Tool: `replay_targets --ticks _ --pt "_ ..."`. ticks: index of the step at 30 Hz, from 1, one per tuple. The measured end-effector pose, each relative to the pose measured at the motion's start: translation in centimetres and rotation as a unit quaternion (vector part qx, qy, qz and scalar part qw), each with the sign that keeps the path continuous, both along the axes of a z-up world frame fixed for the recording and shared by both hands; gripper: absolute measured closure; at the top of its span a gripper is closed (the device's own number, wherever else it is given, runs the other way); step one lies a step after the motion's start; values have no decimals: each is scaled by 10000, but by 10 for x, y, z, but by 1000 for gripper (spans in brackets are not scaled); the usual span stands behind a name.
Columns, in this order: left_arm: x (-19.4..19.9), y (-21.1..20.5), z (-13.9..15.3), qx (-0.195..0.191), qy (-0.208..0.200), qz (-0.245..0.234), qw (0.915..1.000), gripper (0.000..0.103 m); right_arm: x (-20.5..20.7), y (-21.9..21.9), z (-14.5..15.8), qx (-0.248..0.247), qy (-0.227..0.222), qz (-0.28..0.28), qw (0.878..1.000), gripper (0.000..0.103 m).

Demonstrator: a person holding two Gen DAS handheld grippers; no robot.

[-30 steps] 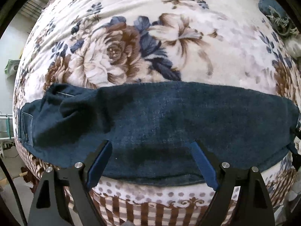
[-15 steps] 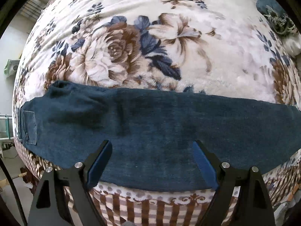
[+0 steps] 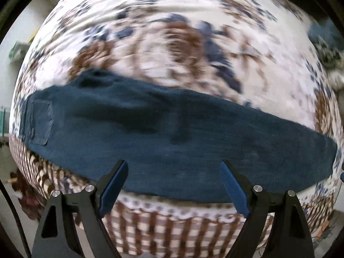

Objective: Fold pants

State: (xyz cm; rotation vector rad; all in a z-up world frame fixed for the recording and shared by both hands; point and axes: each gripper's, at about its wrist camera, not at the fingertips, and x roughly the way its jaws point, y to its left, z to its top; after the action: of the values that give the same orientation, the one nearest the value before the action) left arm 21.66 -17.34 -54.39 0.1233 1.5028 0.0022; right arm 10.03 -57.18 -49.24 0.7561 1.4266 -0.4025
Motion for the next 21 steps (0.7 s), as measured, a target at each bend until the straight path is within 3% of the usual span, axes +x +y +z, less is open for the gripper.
replay_targets --ticks 3,8,14,21 --pt "10 49 3 -17 -27 355 9994 17 51 83 2 682 -112 955 9930 59" --pt "35 147 -1 155 -87 892 9959 17 140 245 -13 1400 -298 2254 9637 59" --pt "65 237 -21 486 -143 1103 9926 17 217 374 -56 1163 148 3321 9359 59" --pt "97 276 -55 461 -43 880 9950 16 243 423 -100 599 797 4111 9061 59"
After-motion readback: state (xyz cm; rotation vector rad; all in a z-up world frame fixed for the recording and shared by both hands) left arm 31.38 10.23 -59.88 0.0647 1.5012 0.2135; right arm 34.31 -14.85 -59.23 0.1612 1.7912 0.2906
